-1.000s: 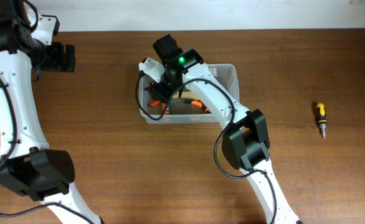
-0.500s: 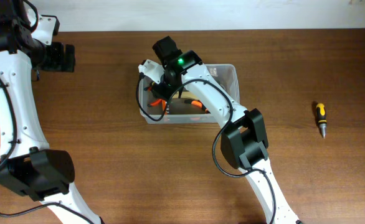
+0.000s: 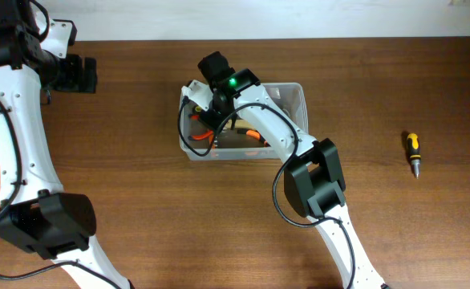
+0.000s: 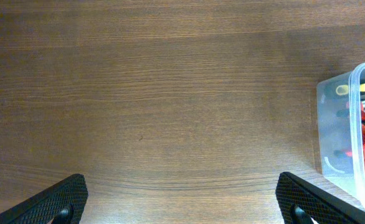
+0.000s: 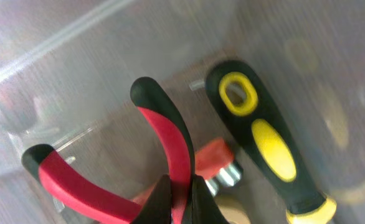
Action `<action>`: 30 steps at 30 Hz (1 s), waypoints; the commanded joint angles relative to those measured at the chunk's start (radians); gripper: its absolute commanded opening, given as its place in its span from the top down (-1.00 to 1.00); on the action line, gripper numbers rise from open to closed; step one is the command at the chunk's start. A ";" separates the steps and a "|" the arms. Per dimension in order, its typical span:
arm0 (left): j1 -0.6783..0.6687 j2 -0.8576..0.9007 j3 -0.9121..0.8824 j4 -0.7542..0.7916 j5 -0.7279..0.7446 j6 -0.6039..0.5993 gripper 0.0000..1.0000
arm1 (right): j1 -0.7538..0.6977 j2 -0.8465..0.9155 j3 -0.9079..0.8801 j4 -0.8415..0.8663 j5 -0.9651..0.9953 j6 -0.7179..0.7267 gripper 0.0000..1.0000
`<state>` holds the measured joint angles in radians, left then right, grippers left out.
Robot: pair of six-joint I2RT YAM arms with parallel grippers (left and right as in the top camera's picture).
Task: Pack container
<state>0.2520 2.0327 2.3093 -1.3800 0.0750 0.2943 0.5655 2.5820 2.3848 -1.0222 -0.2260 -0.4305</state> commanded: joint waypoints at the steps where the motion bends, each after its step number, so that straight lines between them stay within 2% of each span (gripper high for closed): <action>1: 0.002 -0.028 0.013 0.002 0.007 -0.010 -0.98 | -0.005 0.009 0.013 -0.037 0.073 0.047 0.91; 11: 0.002 -0.028 0.013 0.002 0.007 -0.010 -0.98 | -0.042 0.009 0.028 -0.229 0.135 0.047 0.92; 18: 0.002 -0.028 0.013 0.002 0.007 -0.010 -0.98 | -0.084 -0.024 0.028 -0.274 0.222 0.047 0.90; 20: 0.002 -0.028 0.013 0.002 0.007 -0.010 -0.98 | -0.090 -0.035 0.028 -0.281 0.207 0.047 0.44; 21: 0.002 -0.028 0.013 0.002 0.007 -0.010 -0.98 | -0.090 -0.039 0.028 -0.284 0.194 0.047 0.15; 25: 0.002 -0.028 0.013 0.002 0.007 -0.010 -0.98 | -0.086 -0.066 0.033 -0.292 0.163 0.047 -0.49; 27: 0.002 -0.028 0.013 0.002 0.007 -0.010 -0.98 | -0.087 -0.082 0.051 -0.306 0.165 0.053 -0.54; 30: 0.002 -0.028 0.013 0.002 0.007 -0.010 -0.98 | -0.106 -0.117 0.095 -0.318 0.205 0.138 -0.54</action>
<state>0.2520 2.0327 2.3093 -1.3800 0.0750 0.2943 0.4850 2.5683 2.4184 -1.3350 -0.0586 -0.3603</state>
